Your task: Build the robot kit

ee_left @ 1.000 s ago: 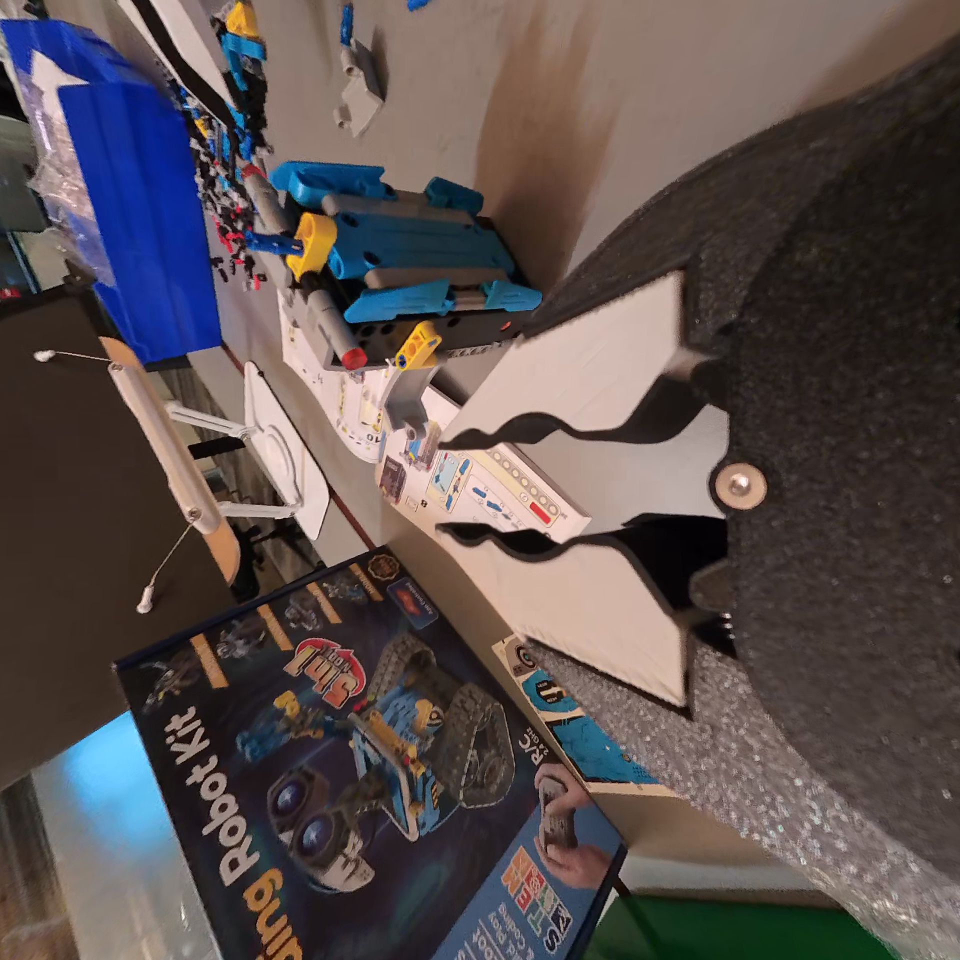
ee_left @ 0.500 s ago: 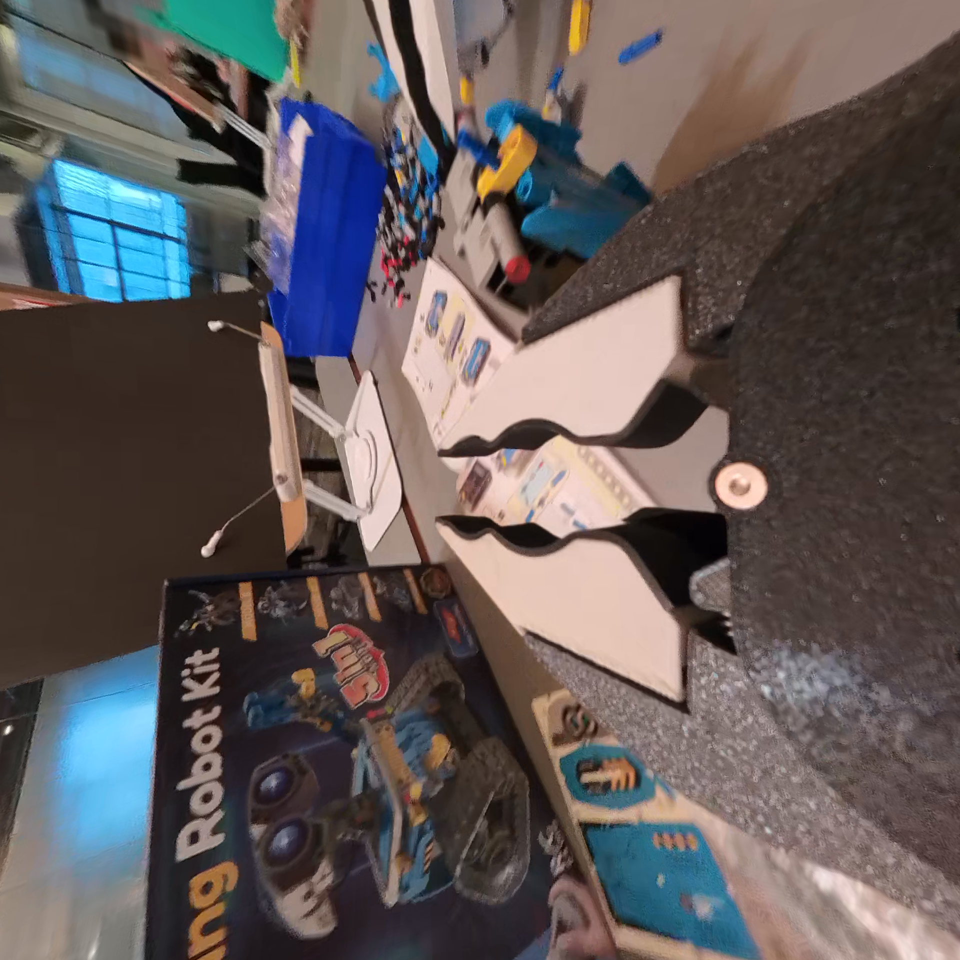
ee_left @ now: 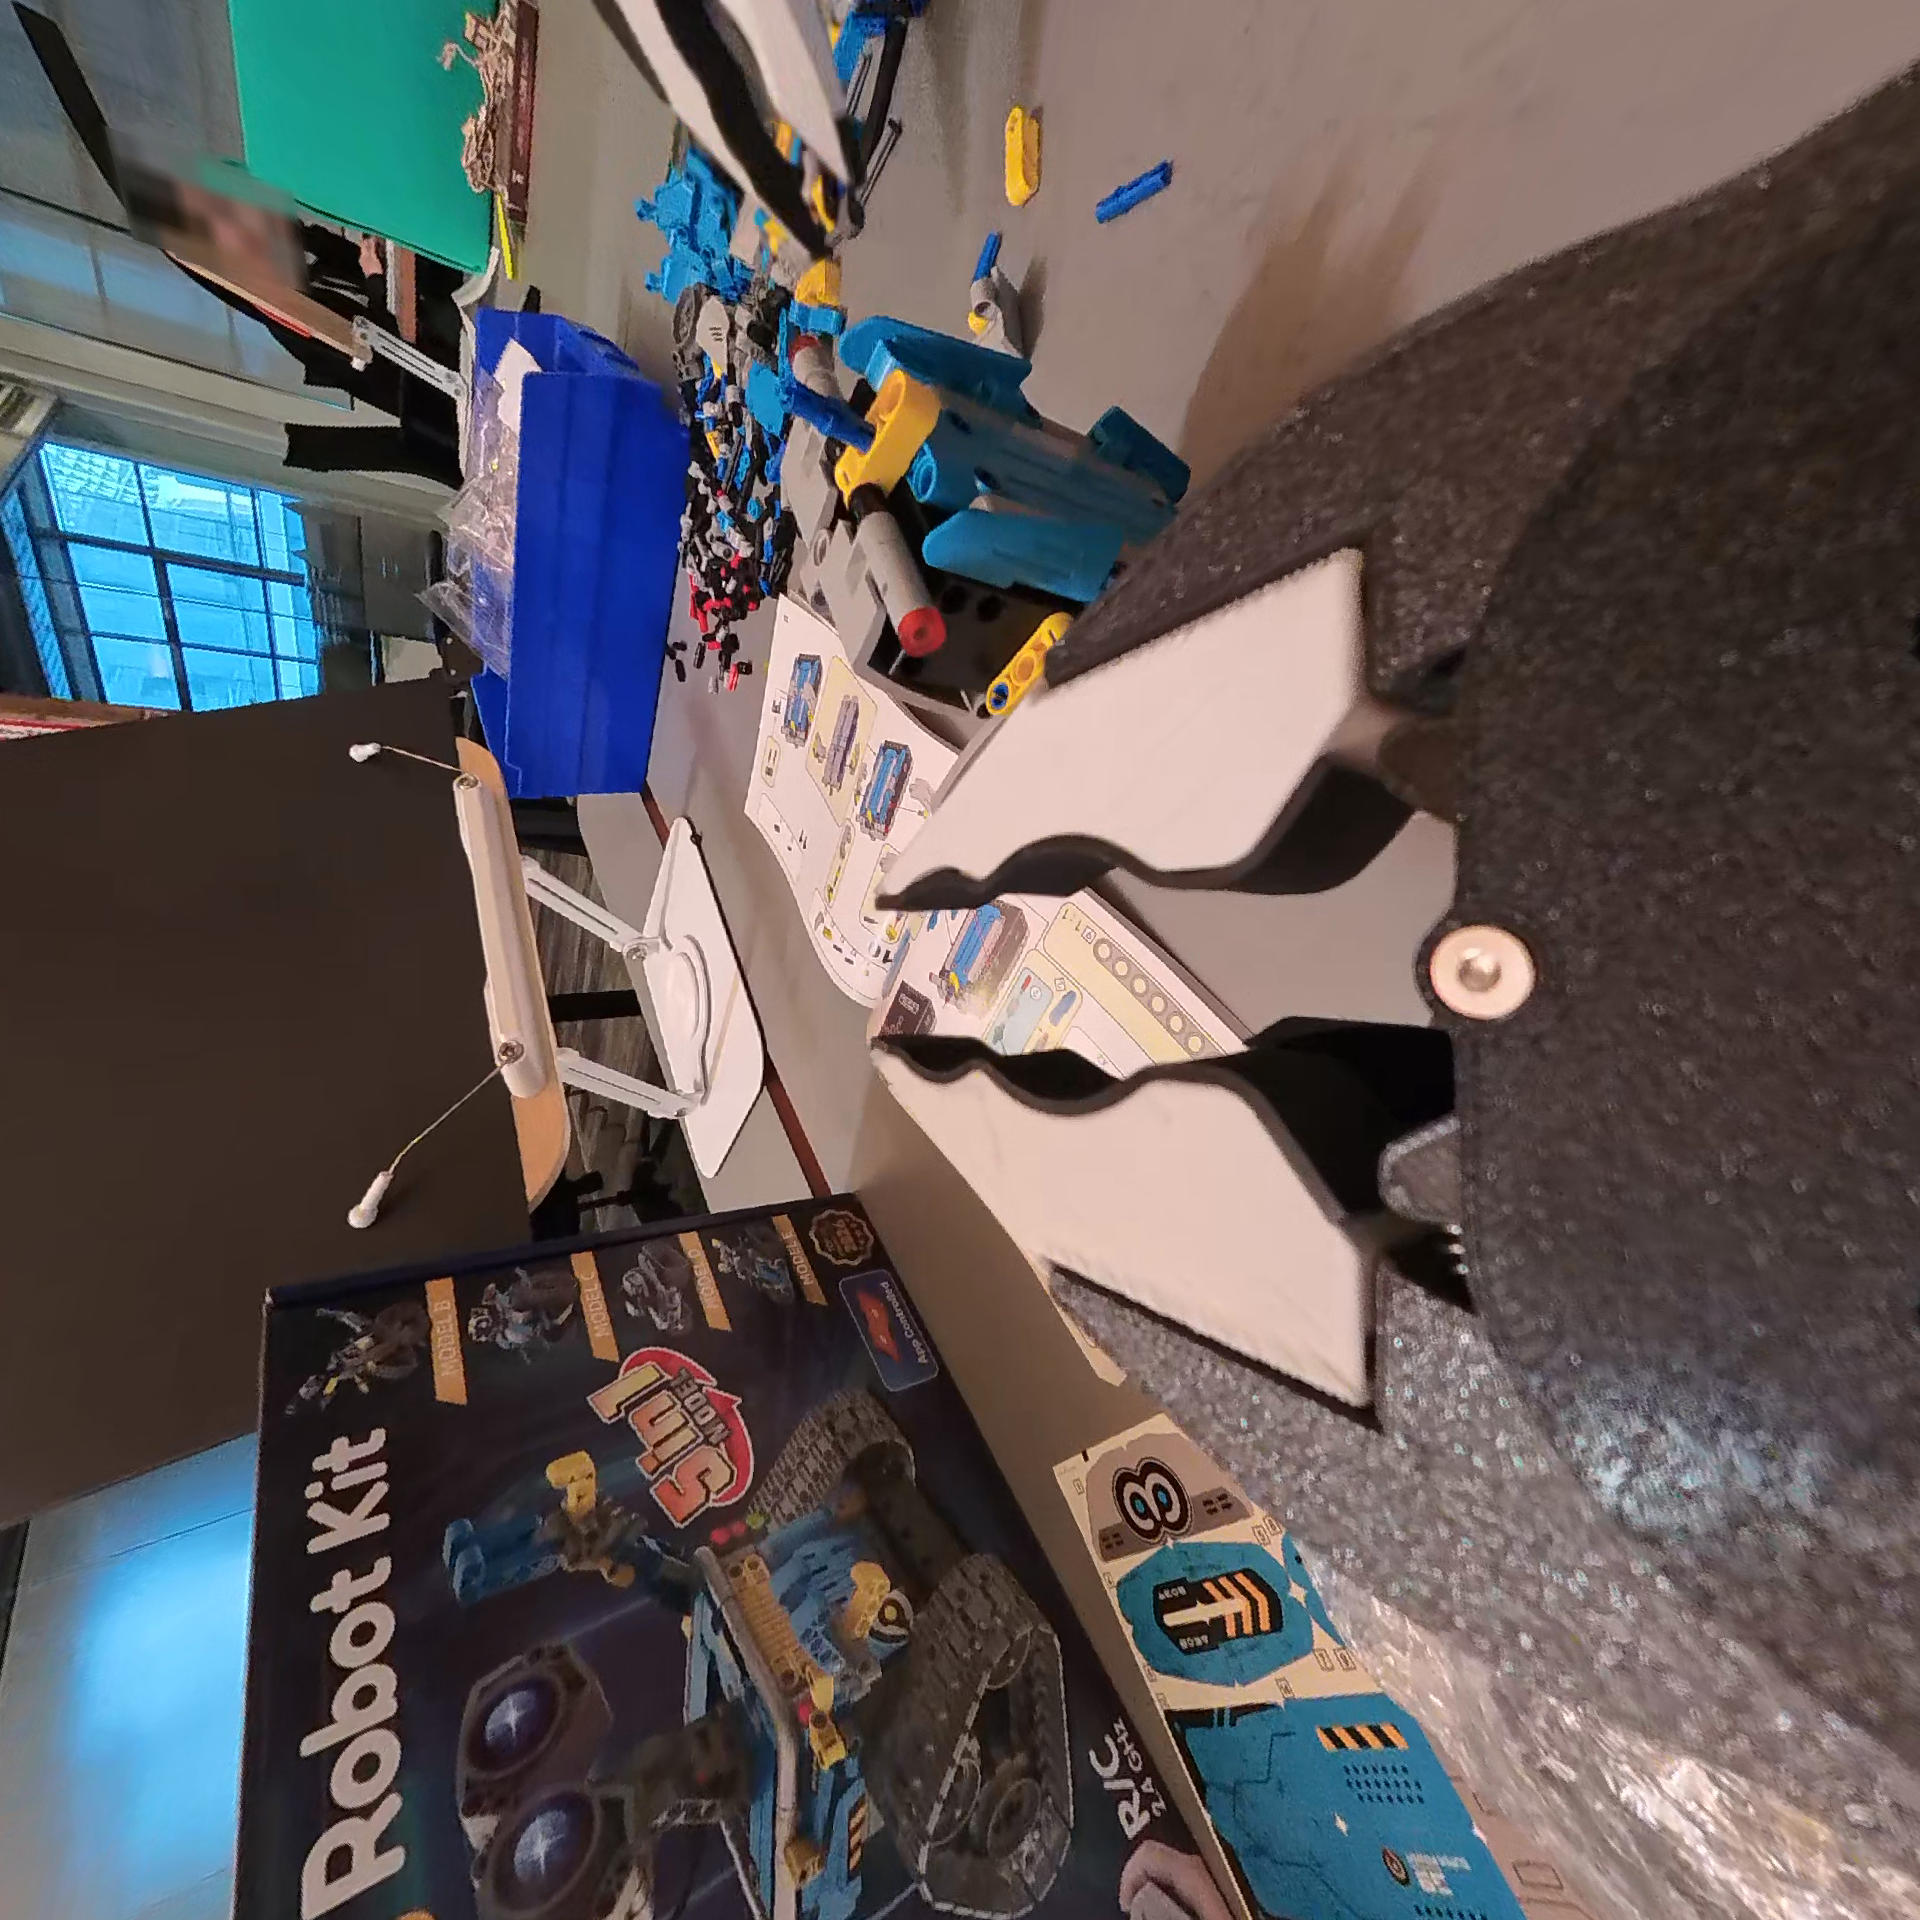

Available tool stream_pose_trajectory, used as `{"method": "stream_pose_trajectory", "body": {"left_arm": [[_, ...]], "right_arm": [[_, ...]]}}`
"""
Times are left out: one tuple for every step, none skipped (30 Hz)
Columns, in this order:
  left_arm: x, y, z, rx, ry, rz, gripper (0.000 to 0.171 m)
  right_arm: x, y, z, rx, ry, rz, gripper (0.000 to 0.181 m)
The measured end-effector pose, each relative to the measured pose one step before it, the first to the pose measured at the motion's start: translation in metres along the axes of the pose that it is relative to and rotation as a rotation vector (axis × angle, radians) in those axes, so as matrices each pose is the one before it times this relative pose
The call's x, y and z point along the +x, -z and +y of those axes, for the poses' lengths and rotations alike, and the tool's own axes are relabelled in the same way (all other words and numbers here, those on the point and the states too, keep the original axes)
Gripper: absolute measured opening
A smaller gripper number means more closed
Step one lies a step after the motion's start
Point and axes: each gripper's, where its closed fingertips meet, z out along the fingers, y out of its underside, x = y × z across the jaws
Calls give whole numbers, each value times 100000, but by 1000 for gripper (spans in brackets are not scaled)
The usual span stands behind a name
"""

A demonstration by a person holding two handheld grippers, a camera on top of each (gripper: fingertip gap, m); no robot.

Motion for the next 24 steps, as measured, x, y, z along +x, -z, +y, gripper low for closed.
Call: {"method": "stream_pose_trajectory", "body": {"left_arm": [[-61, -36, 58, -226, -179, -479, 23], [-61, -25, 53, -242, -47, -295, 23], [13, -32, 44, -326, 122, 165, 23], [-25, -10, 17, -116, 203, -16, 23], [-33, -1, 7, -33, 313, -36, 23], [-22, 0, 18, -37, 416, 89, 23], [-30, 2, 10, -57, 379, 56, 23], [-39, -3, 3, -6, 296, -74, 23], [-9, 1, 12, -80, 223, 82, 23], [-5, -12, 14, -106, 124, 66, 23], [-9, -20, 14, -115, 39, -69, 23], [11, -7, 23, -102, 0, 84, 23], [37, -9, 10, -83, -18, 178, 23], [-8, -13, 2, -22, -29, -31, 23], [-27, -6, 0, 4, 107, -89, 23], [-3, -21, 21, -156, 258, 124, 23], [-40, -4, 12, -76, 307, -26, 23], [-45, 5, -13, 107, 350, -46, 23], [-35, 8, -6, 61, 380, 10, 23], [-39, 9, -2, 25, 274, -68, 23], [-16, 43, -54, 422, 125, -18, 23], [22, 91, -144, 946, -62, 201, 23], [100, 134, -206, 1325, -326, 647, 23], [176, 159, -249, 1546, -415, 991, 23]], "right_arm": [[-468, 49, 311, -817, 1516, -375, 27], [-660, -370, 424, -2652, 705, -1870, 30], [-575, -657, 346, -2814, 765, -1498, 32], [-359, -780, 276, -2168, 1798, -55, 33], [-234, -791, 373, -2963, 2100, 556, 33], [-352, -705, 298, -3047, 2318, -75, 34], [-234, -549, 101, -2119, 2589, 717, 34], [35, -395, 13, -1793, 2873, 2385, 32], [293, -284, 43, -2010, 3033, 3597, 29], [284, -202, 19, -1430, 2436, 2881, 27], [127, -162, -36, -522, 1033, 1285, 25], [13, -127, -37, -160, -127, 32, 23], [4, -72, 67, -334, -354, -226, 17], [130, 59, 86, -322, 217, 677, 6], [379, 320, -225, 1433, 588, 2552, 6], [198, 624, -795, 3916, 297, 1206, 5], [93, 867, -1377, 5865, -560, -286, 5], [239, 941, -1746, 6705, -1667, -540, 5], [209, 851, -1951, 7460, -2859, -1877, 5], [-9, 628, -1955, 8026, -4726, -4472, 5], [-683, 310, -1807, 8268, -7182, -10273, 5], [-1221, 51, -1540, 7775, -10034, -15485, 5], [-1126, -67, -1320, 8248, -11030, -16290, 5], [-894, -68, -1039, 8504, -10954, -15664, 5]]}}
